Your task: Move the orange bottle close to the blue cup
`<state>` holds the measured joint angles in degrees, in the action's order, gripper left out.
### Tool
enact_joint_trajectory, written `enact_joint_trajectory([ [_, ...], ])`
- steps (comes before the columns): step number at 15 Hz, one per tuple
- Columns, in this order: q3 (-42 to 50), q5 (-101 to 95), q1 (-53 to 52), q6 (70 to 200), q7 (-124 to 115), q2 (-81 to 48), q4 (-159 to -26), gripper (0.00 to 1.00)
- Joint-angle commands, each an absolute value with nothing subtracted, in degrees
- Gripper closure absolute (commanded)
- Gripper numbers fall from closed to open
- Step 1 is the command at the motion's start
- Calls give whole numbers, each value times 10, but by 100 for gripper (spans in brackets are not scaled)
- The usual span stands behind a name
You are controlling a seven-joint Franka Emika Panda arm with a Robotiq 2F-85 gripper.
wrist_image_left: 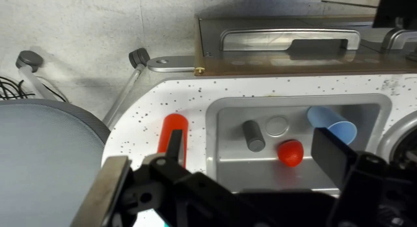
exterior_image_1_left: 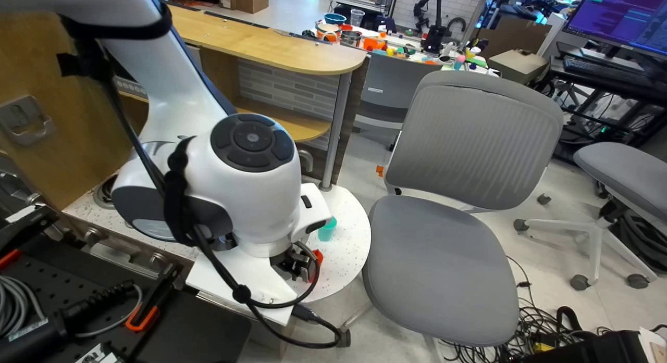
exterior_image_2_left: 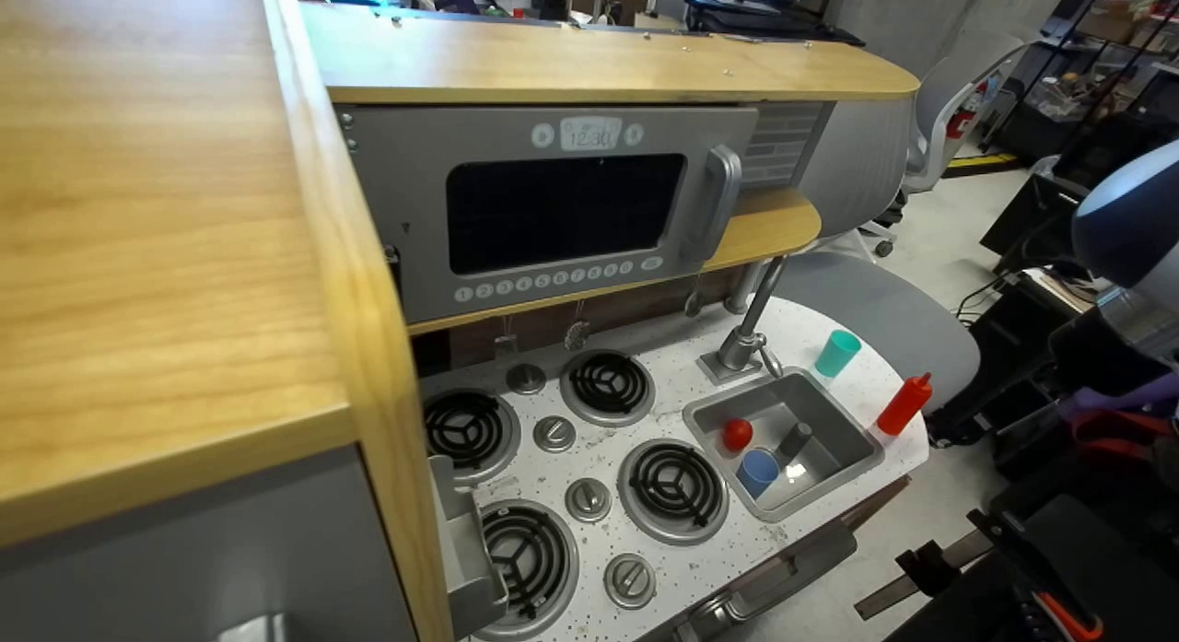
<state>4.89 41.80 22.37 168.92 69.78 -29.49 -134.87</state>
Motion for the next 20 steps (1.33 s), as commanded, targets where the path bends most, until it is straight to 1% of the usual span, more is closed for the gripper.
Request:
enact_joint_trajectory([
  [1,40,435,246,1727,707,-326,-1312,0],
  [5,37,429,252,1748,702,-337,-1295,0],
  [9,51,421,241,1730,674,-366,-1266,0],
  [14,104,404,199,1715,606,-422,-1221,0],
  [18,162,396,144,1696,539,-455,-1181,0],
  [19,144,317,169,1707,467,-455,-1179,0],
  [20,151,286,163,1703,435,-458,-1170,0],
])
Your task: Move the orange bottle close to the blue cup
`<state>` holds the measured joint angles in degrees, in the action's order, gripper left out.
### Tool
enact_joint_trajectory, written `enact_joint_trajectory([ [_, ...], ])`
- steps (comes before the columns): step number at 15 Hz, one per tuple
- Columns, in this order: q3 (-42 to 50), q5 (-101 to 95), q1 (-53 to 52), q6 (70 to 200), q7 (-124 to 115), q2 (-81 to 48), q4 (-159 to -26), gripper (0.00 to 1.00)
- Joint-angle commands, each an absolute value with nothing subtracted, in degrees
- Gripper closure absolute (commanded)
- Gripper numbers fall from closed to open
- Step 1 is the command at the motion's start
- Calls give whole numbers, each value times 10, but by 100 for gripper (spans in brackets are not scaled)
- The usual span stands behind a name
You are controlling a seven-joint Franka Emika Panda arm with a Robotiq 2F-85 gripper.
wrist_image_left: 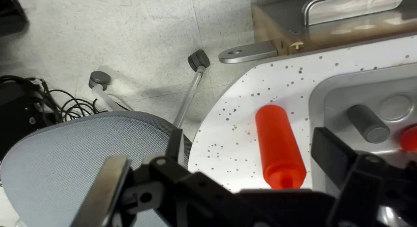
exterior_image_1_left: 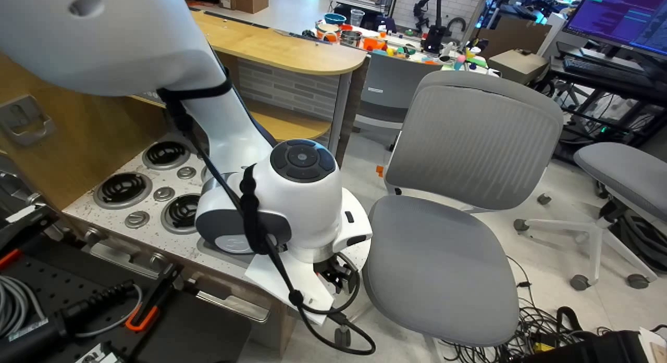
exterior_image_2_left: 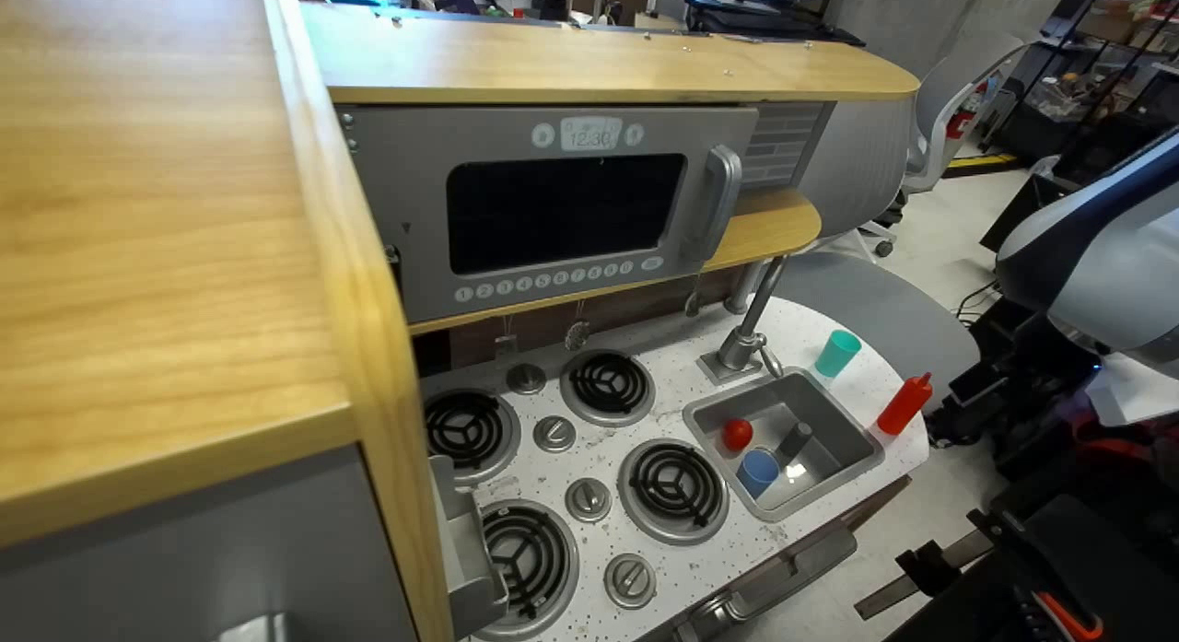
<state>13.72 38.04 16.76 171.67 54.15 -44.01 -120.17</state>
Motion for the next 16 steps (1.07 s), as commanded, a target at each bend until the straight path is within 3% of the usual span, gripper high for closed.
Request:
enact_joint_trajectory([
  [1,147,239,168,1697,389,-460,-1162,0],
  [7,121,66,193,1658,219,-466,-1118,0],
  [16,28,57,265,1574,212,-488,-1064,0],
])
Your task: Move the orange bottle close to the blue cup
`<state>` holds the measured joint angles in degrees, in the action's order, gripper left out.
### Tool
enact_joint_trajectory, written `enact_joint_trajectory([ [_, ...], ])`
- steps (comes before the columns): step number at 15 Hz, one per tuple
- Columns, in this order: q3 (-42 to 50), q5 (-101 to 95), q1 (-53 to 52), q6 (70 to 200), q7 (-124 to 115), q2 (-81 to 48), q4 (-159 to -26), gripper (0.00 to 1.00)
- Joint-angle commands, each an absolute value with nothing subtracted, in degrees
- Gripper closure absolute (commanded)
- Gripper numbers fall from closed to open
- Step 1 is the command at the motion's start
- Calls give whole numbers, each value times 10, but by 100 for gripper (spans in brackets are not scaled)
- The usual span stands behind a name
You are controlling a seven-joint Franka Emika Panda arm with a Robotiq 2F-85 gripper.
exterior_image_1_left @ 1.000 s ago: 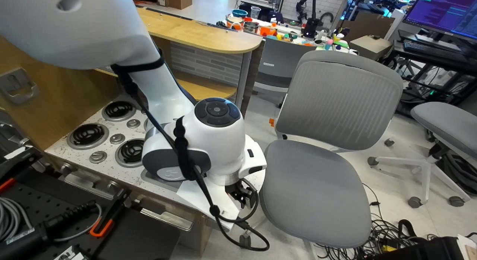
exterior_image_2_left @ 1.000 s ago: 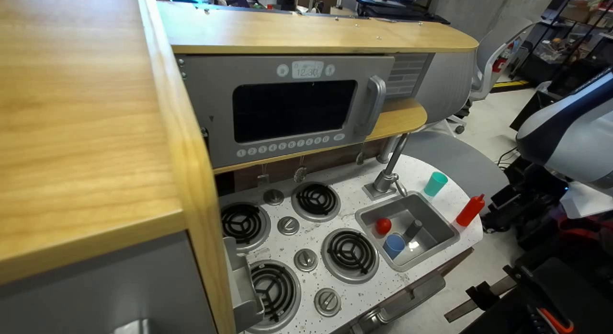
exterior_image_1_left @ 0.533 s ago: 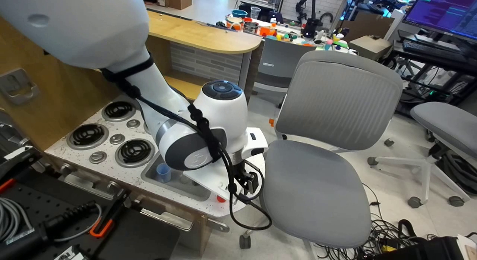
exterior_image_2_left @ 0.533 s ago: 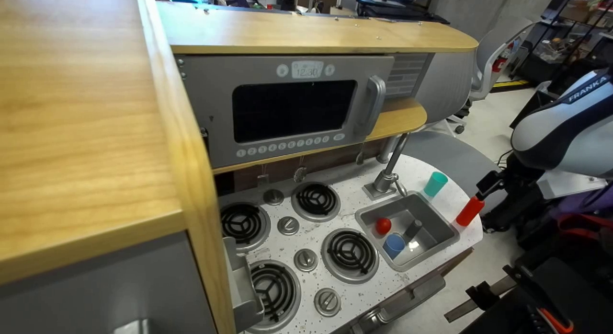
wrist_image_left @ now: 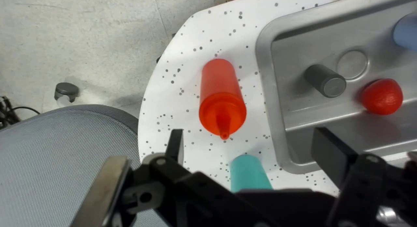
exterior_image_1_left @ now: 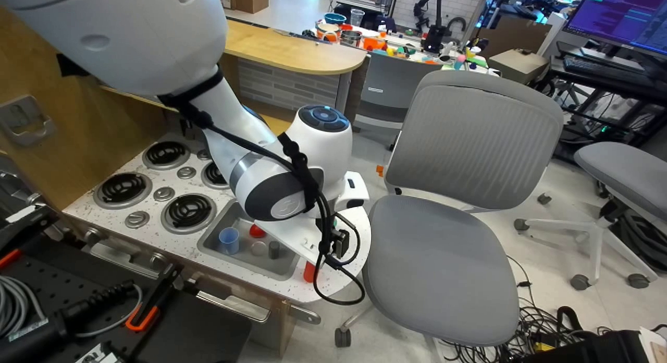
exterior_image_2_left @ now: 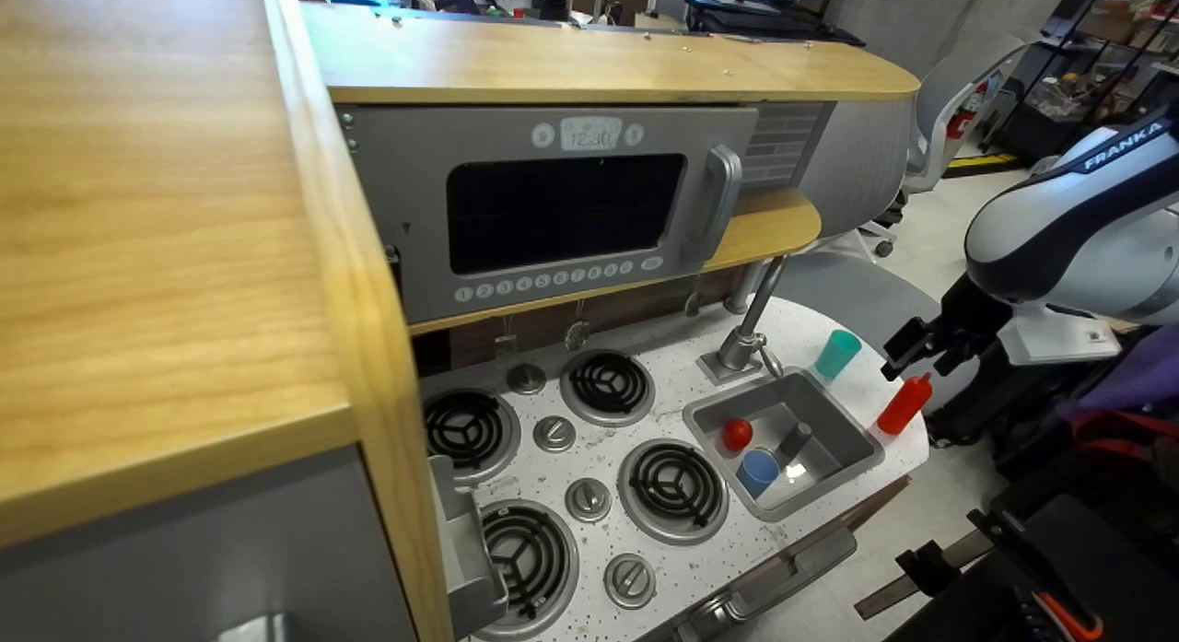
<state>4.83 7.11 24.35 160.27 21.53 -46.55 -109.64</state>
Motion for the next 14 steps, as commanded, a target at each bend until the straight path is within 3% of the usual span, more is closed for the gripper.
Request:
enact_joint_trajectory([
  [1,28,55,266,1570,213,-493,-1061,0],
  [14,52,27,242,1548,199,-515,-1051,0],
])
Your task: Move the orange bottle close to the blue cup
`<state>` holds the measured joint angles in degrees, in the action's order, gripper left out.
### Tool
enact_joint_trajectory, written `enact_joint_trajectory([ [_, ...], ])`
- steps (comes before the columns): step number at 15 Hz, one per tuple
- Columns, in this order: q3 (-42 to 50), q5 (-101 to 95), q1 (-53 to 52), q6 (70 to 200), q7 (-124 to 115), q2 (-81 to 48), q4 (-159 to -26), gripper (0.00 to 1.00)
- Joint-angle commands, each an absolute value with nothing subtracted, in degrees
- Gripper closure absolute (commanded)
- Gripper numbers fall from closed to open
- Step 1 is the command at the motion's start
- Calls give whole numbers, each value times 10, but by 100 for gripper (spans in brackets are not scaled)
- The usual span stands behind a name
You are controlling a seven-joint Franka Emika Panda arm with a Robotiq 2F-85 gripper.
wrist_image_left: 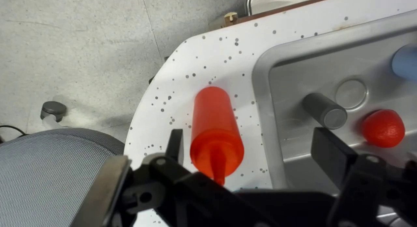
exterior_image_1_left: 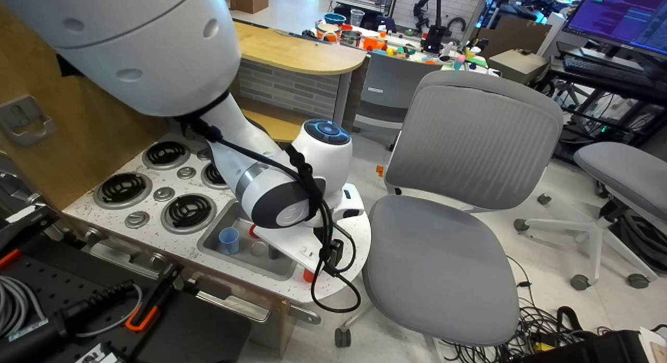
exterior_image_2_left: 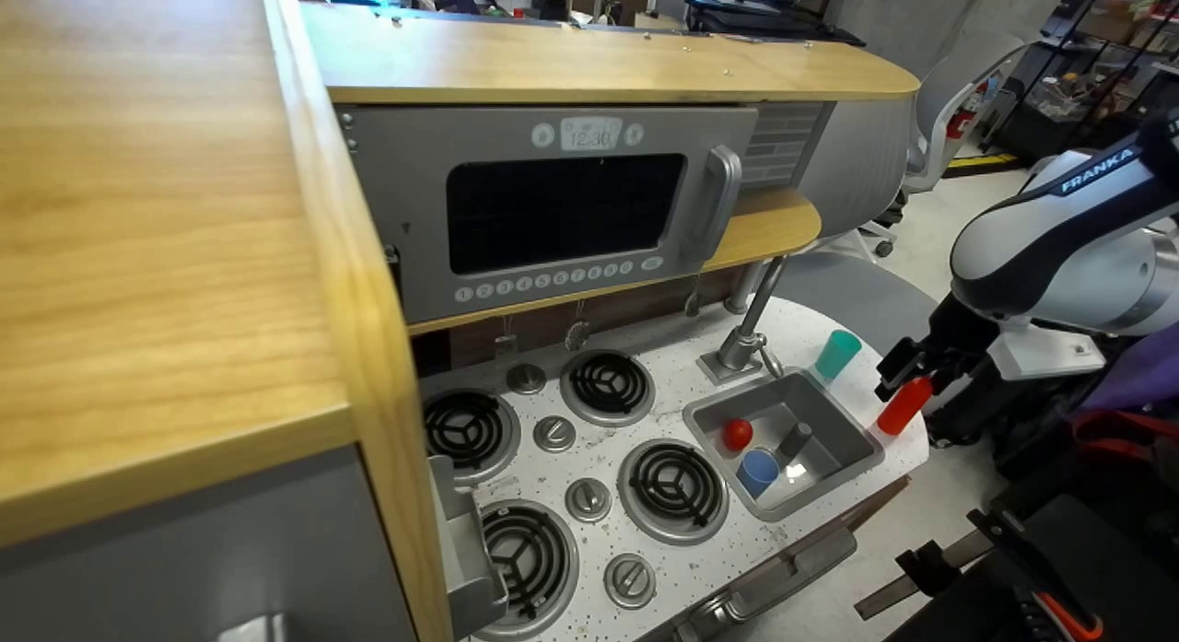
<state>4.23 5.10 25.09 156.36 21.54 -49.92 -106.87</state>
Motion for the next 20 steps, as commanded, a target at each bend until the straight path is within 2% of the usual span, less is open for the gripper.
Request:
enact_joint_trajectory([
  [1,53,24,241,1549,199,-517,-1051,0],
  [11,81,-12,219,1553,180,-519,-1043,0],
  [12,81,-12,219,1553,180,-520,-1042,5],
  [14,83,-15,219,1552,179,-521,-1040,28],
  [16,81,-14,222,1551,179,-522,-1037,38],
  [17,81,-14,222,1552,179,-523,-1036,48],
  [20,79,-14,224,1555,182,-522,-1035,70],
])
